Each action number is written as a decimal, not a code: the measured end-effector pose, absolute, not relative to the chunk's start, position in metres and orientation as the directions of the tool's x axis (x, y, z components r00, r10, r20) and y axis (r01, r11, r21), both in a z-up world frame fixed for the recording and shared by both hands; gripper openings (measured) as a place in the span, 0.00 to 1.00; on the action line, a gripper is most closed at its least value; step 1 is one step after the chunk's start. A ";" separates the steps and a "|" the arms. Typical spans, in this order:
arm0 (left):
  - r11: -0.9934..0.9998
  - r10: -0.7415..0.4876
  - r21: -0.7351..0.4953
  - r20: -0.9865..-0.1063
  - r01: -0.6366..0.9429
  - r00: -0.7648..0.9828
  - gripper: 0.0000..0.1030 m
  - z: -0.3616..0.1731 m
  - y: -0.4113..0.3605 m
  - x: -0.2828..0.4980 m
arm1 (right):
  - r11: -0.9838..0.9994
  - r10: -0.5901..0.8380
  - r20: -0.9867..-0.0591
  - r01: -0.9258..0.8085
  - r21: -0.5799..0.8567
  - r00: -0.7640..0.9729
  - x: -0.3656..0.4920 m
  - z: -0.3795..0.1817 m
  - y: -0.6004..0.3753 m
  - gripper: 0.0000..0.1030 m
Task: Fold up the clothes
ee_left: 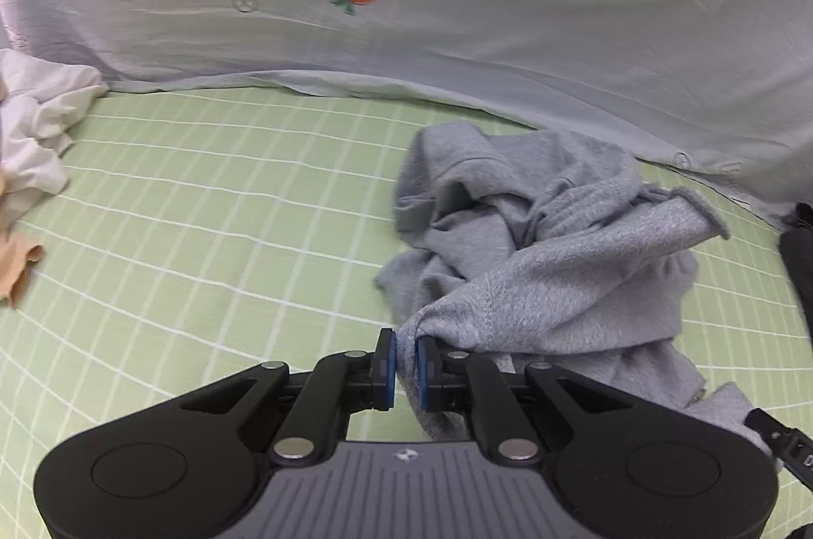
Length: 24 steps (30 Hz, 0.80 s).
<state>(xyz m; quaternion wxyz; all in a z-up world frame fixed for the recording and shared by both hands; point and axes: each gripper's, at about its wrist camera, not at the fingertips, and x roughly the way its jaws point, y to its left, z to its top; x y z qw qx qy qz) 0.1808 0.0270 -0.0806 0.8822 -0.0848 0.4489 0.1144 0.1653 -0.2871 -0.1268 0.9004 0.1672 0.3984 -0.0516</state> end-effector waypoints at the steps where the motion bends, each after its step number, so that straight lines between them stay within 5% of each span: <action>1: 0.947 0.172 -0.023 -0.804 -0.319 0.570 0.10 -0.081 0.043 0.173 | 0.945 0.041 -0.736 0.214 0.249 0.676 0.165 -0.125 -0.283 0.77; 10: 0.731 0.436 0.063 -0.809 -0.679 0.394 0.10 -0.103 0.194 0.120 | 0.971 0.048 -0.774 0.153 0.185 0.632 0.159 -0.123 -0.248 0.77; 16: 0.731 0.316 -0.059 -0.853 -0.680 0.415 0.11 -0.129 0.212 0.094 | 0.970 0.141 -0.791 0.076 0.230 0.596 0.181 -0.139 -0.218 0.78; 24: 0.787 0.255 -0.065 -0.871 -0.614 0.419 0.09 -0.148 0.205 0.105 | 0.962 0.226 -0.791 -0.003 0.272 0.569 0.223 -0.158 -0.174 0.73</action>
